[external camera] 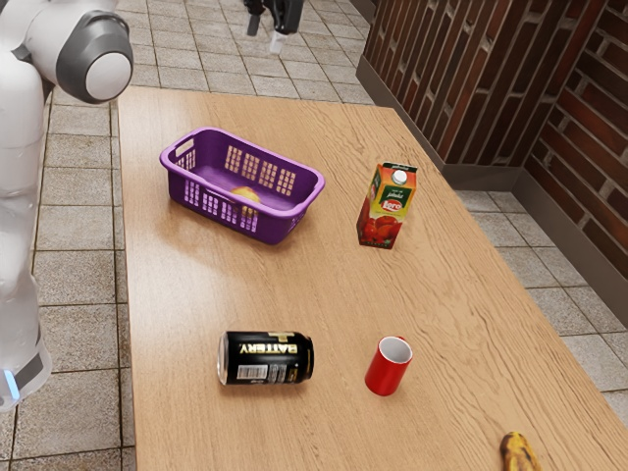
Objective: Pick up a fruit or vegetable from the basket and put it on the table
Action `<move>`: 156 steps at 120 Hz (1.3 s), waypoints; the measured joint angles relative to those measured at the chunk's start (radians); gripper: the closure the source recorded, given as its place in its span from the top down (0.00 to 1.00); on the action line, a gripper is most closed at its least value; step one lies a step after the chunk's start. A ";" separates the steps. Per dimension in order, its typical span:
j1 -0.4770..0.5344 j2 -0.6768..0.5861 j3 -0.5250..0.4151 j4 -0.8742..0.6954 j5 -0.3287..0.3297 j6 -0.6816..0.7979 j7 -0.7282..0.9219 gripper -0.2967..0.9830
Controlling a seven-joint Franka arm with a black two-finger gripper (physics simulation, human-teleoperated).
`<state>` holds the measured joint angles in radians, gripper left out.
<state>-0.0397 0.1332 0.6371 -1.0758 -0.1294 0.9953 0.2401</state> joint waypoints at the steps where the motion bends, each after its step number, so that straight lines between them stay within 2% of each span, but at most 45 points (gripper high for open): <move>1: 0.000 0.000 0.000 0.000 0.000 0.005 0.003 0.76; 26: 0.001 -0.001 0.000 0.005 -0.004 0.089 0.072 0.76; 38: -0.018 -0.016 -0.009 0.110 0.000 0.102 0.104 0.75; 48: 0.004 0.044 -0.003 0.077 0.003 0.117 0.131 0.75; 60: 0.033 0.054 -0.006 0.063 0.024 0.149 0.173 0.75; 64: 0.029 0.031 -0.020 0.024 0.037 0.164 0.186 0.75; 72: -0.007 -0.092 -0.050 -0.182 0.088 0.243 0.208 0.75; 76: -0.059 -0.179 -0.044 -0.297 0.131 0.288 0.211 0.75; 79: -0.145 -0.253 -0.006 -0.376 0.170 0.321 0.210 0.75; 85: -0.559 -0.491 0.203 -0.491 0.295 0.374 0.196 0.75; 91: -0.876 -0.683 0.350 -0.527 0.442 0.399 0.175 0.75; 95: -1.026 -0.736 0.445 -0.514 0.518 0.408 0.162 0.75; 100: -1.134 -0.751 0.529 -0.505 0.586 0.419 0.146 0.75; 110: -1.252 -0.754 0.624 -0.509 0.668 0.438 0.116 0.75; 119: -1.304 -0.716 0.717 -0.533 0.675 0.476 0.076 0.75; 132: -1.324 -0.682 0.760 -0.604 0.654 0.523 -0.009 0.75; 144: -1.345 -0.612 0.763 -0.642 0.592 0.569 -0.076 0.75; 156: -1.325 -0.557 0.763 -0.747 0.533 0.630 -0.131 0.75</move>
<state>-1.3646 -0.4240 1.4006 -1.8224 0.4040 1.6251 0.1086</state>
